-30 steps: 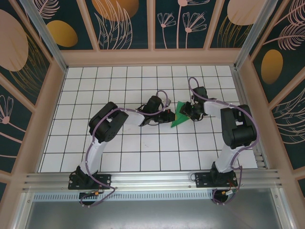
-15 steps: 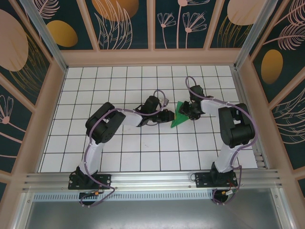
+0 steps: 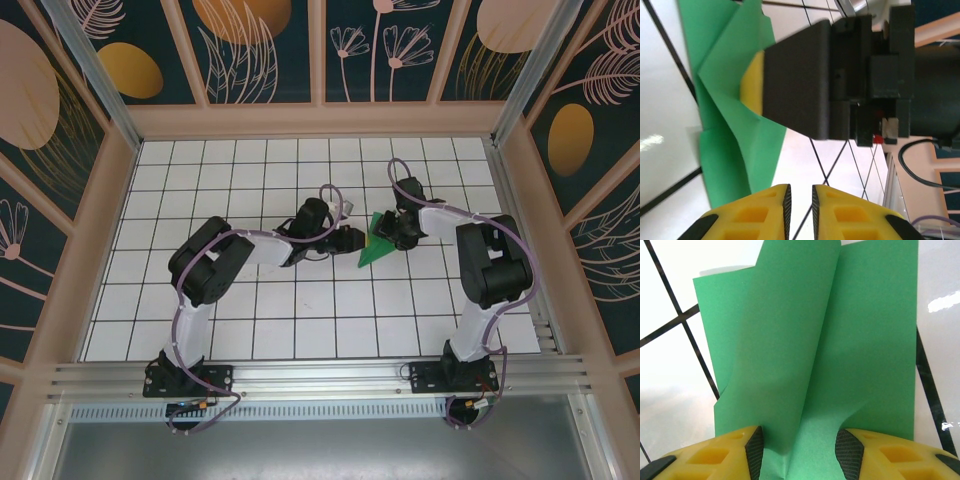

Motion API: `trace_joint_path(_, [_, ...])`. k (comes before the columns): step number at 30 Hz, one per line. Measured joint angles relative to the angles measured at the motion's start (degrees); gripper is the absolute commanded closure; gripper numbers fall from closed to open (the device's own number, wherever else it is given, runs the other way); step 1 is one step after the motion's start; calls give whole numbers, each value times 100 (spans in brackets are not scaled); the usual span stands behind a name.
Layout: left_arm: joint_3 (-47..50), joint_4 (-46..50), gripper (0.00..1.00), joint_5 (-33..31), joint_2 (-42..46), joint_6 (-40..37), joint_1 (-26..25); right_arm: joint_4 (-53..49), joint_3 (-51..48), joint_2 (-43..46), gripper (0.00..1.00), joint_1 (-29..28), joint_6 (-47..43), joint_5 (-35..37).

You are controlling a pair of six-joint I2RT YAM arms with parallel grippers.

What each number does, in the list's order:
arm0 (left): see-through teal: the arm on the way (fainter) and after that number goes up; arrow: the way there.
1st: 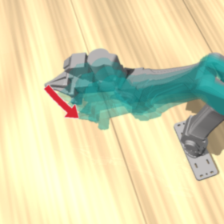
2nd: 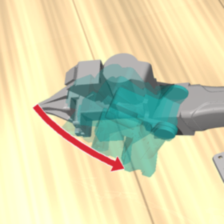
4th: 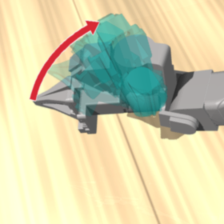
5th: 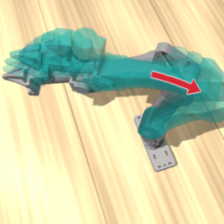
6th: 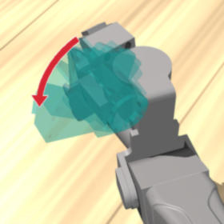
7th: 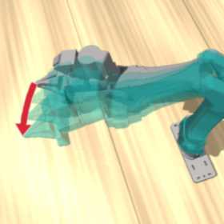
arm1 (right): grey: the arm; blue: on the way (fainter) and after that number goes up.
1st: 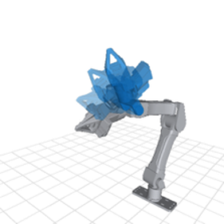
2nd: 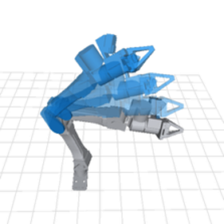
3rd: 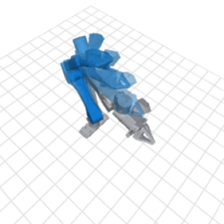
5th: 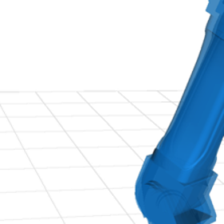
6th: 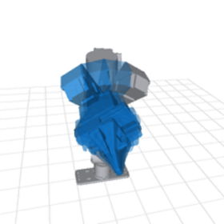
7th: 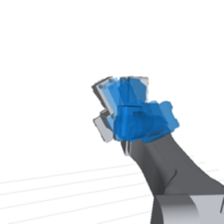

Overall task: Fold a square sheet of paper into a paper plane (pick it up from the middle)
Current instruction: Fourth fold the wing at the center of the table.

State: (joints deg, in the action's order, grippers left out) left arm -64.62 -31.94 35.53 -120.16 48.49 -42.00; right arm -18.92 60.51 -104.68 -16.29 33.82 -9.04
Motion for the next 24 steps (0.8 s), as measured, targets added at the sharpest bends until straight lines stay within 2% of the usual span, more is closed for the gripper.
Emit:
trace_joint_path(14, [-387,212,83,168,-428,-195,-83,-13,20,-15,50,0,125,-2])
trace_joint_path(24, [-562,782,84,-179,-516,-411,-83,-13,20,-17,50,0,127,-2])
